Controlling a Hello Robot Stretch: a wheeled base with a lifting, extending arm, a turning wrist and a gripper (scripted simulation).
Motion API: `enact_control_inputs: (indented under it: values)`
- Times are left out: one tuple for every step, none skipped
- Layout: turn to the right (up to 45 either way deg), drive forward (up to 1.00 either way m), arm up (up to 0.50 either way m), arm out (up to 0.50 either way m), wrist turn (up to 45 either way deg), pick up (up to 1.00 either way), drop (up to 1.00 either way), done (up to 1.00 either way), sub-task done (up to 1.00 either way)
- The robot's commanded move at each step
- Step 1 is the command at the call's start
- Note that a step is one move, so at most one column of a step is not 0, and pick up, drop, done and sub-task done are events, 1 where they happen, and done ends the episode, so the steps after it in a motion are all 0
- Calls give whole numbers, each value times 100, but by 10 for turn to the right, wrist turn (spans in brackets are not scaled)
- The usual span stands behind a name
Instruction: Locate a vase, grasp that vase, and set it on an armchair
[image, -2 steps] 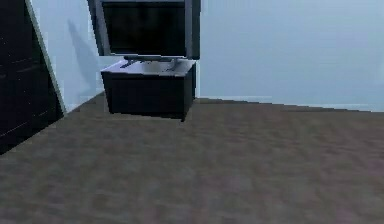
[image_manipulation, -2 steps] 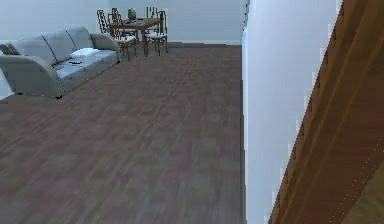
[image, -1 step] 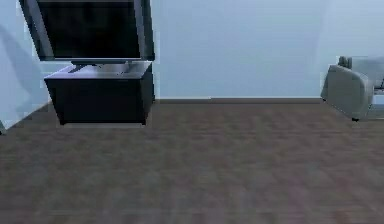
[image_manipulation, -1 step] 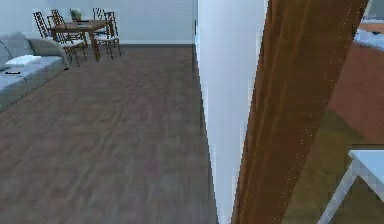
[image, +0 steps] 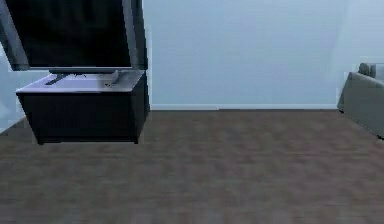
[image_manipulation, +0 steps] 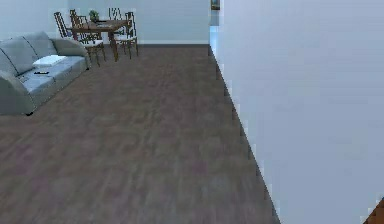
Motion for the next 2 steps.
enact_control_inputs:
  values:
    - [450,0,0,0,0,0,0,0,0]
    - [450,0,0,0,0,0,0,0,0]
